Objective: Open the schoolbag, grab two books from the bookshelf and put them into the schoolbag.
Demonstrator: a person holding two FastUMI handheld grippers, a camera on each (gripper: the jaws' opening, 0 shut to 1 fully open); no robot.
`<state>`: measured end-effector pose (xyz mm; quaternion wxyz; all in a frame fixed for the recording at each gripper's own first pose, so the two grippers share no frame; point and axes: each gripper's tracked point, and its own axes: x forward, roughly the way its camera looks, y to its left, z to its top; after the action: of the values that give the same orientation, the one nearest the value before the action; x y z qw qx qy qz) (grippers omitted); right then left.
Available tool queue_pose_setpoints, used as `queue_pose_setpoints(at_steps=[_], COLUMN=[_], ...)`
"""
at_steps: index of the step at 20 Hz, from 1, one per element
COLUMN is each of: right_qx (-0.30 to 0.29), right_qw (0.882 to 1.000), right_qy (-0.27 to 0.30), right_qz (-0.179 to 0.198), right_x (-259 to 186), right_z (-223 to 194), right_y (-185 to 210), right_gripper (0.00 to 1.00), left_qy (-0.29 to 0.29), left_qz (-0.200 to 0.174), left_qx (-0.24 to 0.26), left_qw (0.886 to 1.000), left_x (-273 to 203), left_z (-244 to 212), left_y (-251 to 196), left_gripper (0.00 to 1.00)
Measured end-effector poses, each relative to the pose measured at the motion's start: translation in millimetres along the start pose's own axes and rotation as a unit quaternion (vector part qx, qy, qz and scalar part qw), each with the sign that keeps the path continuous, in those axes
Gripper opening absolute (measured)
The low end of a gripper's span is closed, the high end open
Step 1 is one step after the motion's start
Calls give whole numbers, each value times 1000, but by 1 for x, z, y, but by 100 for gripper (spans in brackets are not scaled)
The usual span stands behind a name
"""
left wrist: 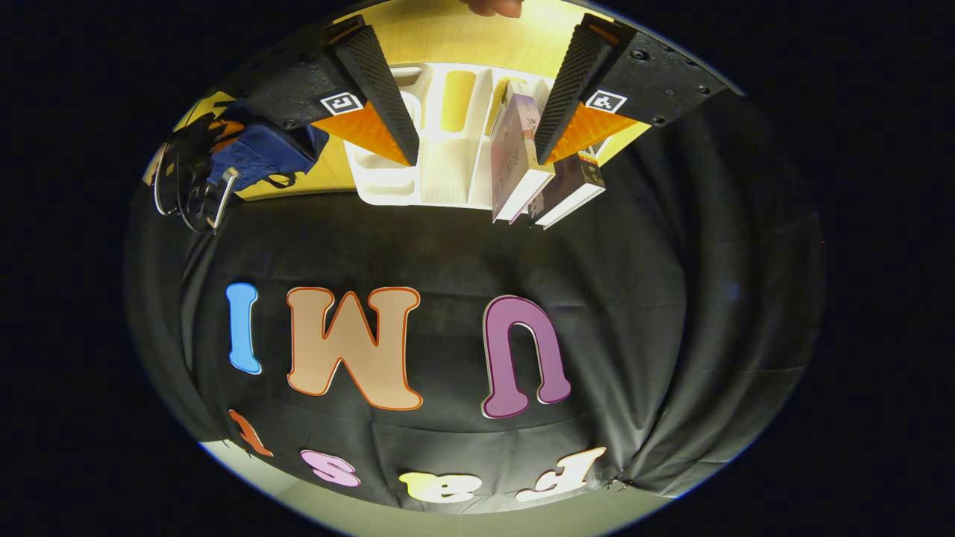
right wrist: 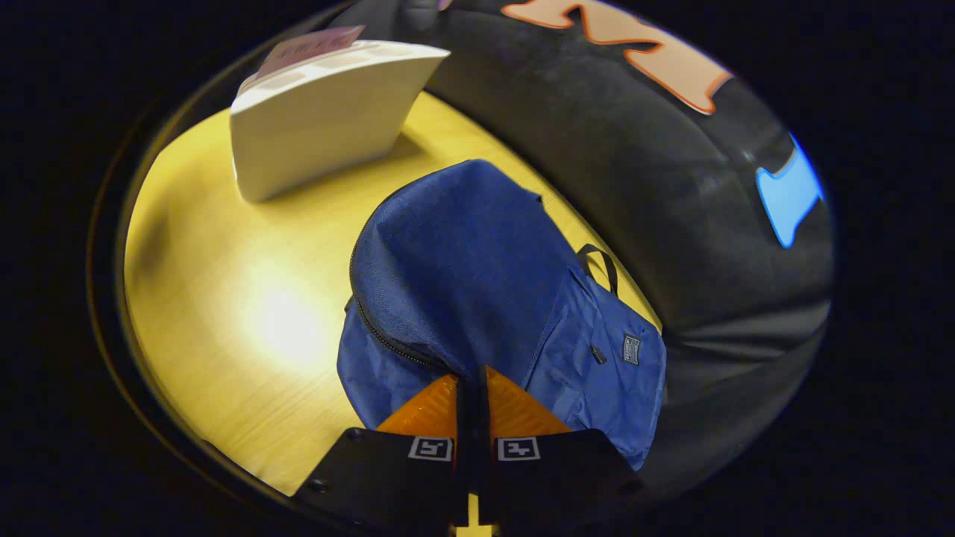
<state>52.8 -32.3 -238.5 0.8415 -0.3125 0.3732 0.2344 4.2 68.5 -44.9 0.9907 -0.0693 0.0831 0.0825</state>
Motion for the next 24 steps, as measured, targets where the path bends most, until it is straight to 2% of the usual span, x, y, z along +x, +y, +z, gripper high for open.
queue_pose_setpoints(at_steps=[2,3,4,5,8,9,11,14,15,18,19,22,24], right_qx=[54,81,109,137,218,243,298,401,415,423,423,423,427], right_qw=[998,996,993,989,972,966,948,905,898,894,894,893,890], right_qy=[-19,-28,-36,-44,-65,-73,-90,-115,-119,-126,-126,-128,-129], right_qz=[13,20,28,33,51,56,65,81,81,81,83,89,93], right_x=[-10,-15,-18,-21,-31,-32,-37,-48,-52,-60,-60,-56,-56], right_z=[8,12,17,19,24,26,31,37,34,34,34,34,32], right_y=[-10,-15,-21,-27,-40,-45,-57,-74,-80,-85,-85,-85,-84], right_gripper=[8,11,8,11,8,5,8,8,10,8,10,8,10], left_qy=[9,11,13,15,20,21,29,37,38,49,61,120,155], left_qz=[2,4,7,10,18,19,20,21,20,3,-10,-47,-49], left_qx=[-15,-21,-24,-26,-28,-31,-42,-58,-58,-38,-37,-30,3], left_qw=[1000,1000,1000,999,999,999,999,997,997,998,997,991,987], left_x=[-1,-1,-1,0,1,0,2,8,12,32,40,70,89], left_z=[-2,-2,-2,-1,0,1,0,5,9,22,25,25,23], left_y=[-2,-3,-3,-1,0,0,-1,1,2,2,1,2,16], left_gripper=[92,92,92,92,94,94,94,93,89,93,93,93,93])
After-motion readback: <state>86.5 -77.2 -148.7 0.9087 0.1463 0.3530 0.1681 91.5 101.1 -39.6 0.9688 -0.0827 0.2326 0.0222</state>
